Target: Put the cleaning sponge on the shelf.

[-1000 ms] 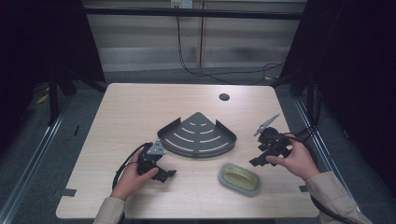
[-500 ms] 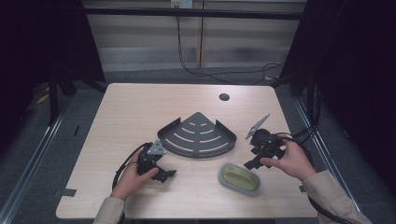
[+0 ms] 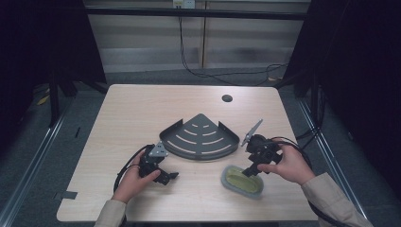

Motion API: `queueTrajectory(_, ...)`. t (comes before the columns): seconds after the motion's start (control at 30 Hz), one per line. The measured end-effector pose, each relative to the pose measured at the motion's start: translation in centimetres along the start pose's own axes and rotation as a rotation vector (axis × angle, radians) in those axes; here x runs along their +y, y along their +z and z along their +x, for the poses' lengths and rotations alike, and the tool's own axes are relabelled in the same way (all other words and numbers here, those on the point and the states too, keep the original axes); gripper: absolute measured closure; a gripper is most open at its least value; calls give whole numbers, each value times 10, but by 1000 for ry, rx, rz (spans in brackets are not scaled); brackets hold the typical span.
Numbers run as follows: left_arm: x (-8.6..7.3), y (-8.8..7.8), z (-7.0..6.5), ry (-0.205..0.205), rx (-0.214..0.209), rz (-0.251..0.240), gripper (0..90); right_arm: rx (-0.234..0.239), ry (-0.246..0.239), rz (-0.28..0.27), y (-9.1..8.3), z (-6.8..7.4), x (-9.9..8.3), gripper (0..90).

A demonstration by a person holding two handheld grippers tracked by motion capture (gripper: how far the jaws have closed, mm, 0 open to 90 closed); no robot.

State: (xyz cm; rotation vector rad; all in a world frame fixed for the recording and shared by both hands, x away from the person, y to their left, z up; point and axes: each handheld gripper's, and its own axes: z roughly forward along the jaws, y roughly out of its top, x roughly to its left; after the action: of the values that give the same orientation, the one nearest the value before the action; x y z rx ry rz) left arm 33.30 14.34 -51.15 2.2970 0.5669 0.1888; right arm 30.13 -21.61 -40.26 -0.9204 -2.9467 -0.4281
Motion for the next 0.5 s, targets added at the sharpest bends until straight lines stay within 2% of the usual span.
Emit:
queueTrajectory(0.07,0,0,0,-1,-1,0,0,7,14,13,1,2,1,377)
queueTrajectory(0.27,0,0,0,-1,-1,1,0,14,-3,37,6,3,2,416)
queueTrajectory(0.37,0,0,0,-1,0,0,0,31,-7,38,10,3,2,445)
queueTrajectory(0.4,0,0,0,0,0,0,0,33,6,47,11,4,2,453)
queueTrajectory(0.5,0,0,0,-1,-1,1,0,45,-7,59,15,5,2,472)
